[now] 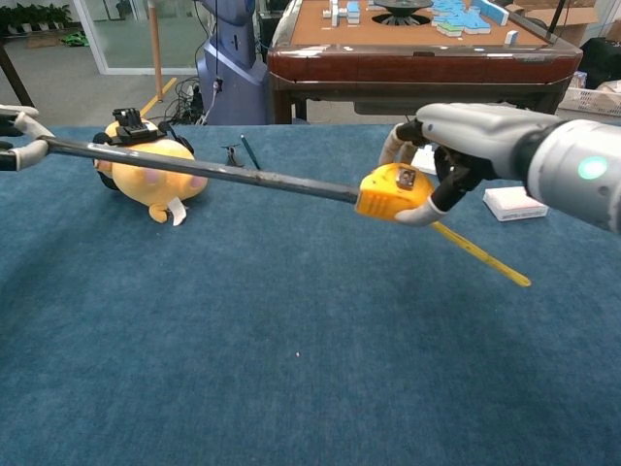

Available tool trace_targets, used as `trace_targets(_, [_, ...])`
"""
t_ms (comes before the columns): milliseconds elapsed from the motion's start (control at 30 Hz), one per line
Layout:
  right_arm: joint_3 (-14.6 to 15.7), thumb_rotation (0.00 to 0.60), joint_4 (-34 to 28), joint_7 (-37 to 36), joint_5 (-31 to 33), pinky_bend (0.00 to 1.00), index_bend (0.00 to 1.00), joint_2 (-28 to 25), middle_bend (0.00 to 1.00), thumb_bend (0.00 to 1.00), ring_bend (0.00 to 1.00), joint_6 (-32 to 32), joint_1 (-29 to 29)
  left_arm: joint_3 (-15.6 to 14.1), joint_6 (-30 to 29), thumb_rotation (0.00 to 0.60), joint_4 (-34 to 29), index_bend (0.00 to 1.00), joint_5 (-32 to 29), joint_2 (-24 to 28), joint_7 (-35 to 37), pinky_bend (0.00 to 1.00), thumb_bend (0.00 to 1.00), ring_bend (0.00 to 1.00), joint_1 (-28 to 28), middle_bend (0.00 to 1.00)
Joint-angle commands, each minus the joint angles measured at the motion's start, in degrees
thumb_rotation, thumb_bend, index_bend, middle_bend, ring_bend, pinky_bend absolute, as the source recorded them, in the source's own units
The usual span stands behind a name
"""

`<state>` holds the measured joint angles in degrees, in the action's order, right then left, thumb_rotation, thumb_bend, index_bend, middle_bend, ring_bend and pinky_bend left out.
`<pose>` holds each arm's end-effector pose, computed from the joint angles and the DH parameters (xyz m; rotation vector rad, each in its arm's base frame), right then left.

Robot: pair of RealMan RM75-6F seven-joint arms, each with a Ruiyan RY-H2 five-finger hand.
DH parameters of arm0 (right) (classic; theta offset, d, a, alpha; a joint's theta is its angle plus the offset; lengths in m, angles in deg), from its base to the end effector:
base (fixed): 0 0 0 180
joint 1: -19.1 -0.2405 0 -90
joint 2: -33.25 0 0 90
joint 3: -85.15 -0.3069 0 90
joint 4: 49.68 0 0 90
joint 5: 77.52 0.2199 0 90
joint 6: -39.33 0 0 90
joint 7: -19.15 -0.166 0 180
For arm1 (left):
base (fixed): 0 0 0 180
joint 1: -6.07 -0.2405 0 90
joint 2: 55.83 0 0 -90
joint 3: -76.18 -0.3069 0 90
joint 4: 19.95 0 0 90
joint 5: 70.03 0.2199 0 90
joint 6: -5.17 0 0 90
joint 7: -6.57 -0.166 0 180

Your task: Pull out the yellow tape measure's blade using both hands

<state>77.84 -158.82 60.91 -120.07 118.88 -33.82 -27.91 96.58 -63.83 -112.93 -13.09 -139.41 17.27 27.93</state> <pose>-0.1333 -0.3537 -0.0091 1.7872 -0.9944 0.8055 -0.2883 0.3533 0.0637 -0.9376 -1.5139 -1.3265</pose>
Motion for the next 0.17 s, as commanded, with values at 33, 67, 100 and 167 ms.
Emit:
trace_targets(33, [2.4,0.6,-1.8,-2.1,-3.0,0.29,0.7,-2.9,0.69,0.67,0.63,-0.9,2.6,0.2,0.0,0.6,-0.2,0.45,-0.1,1.4,1.0,0.0,0.45,0.0,-0.9,0.04])
trace_targets(67, [2.8,0.6,-2.1,-2.7,-3.6,0.29,0.7,-3.5,0.7,0.67,0.63,-0.8,3.2,0.2,0.1,0.6,-0.3,0.45,-0.1,1.9,1.1,0.0,0.45,0.0,-1.0,0.04])
trace_targets(100, [3.3,0.6,-2.5,-3.6,-4.3,0.29,0.7,-4.2,0.7,0.67,0.63,-0.8,3.9,0.2,0.2,0.6,-0.3,0.45,-0.2,2.4,1.3,0.0,0.45,0.0,-1.3,0.04])
trace_targets(167, [3.9,0.6,-2.6,-4.2,-5.5,0.29,0.7,-5.0,0.7,0.67,0.63,-0.9,4.7,0.3,0.3,0.6,-0.4,0.45,-0.4,2.9,1.7,0.0,0.45,0.0,-1.5,0.04])
